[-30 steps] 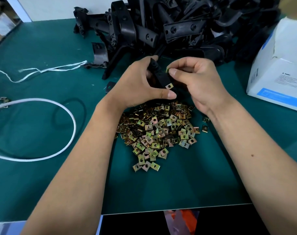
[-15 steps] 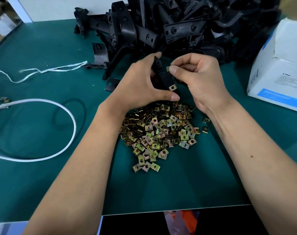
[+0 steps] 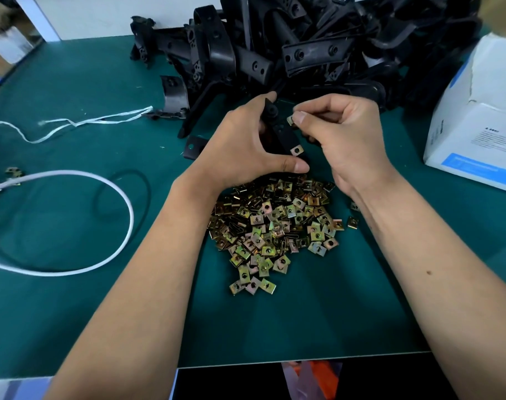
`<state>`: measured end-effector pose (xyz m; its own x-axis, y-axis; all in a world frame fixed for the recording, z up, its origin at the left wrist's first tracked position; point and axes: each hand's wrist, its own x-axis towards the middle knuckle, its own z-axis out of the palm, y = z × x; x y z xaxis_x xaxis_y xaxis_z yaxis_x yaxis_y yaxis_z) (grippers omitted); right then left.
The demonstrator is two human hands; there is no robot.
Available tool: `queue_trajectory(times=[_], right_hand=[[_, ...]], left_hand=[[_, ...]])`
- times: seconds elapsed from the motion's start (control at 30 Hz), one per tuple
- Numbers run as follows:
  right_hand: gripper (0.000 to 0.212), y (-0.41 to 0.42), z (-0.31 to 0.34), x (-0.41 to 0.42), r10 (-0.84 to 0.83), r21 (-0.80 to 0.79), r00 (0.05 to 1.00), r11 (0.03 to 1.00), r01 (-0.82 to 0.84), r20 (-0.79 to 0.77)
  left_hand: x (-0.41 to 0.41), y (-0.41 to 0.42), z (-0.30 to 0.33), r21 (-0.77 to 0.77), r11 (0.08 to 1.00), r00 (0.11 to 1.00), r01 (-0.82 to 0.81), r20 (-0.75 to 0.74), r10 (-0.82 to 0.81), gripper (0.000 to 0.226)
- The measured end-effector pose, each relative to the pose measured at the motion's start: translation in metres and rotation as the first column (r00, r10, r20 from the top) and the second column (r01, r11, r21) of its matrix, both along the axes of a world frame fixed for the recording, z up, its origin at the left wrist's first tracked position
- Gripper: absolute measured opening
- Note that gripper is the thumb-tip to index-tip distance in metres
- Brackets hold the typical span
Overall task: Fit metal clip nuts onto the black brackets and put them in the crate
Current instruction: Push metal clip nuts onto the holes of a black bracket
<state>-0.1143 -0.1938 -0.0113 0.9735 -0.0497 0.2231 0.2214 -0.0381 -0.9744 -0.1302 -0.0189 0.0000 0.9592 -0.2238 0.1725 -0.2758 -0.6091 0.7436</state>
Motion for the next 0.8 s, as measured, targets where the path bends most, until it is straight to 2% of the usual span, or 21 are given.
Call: queue_trajectory(times=[0.47, 0.8], right_hand=[[0.01, 0.0054, 0.0022, -0.0058, -0.012, -0.057, 1.0, 0.998, 0.013, 0.023], [0.008, 0.0085, 0.0041, -0.0077, -0.008, -0.073, 1.0, 0.997, 0.008, 0.001]], left_hand=[[0.0036, -0.0001, -0.0049, 0.015, 0.999, 0.999, -0.037, 0.014, 0.037, 0.124], [0.0056, 0.0009, -0.0084, 0.023, 0.999, 0.999, -0.04, 0.023, 0.039, 0.127]])
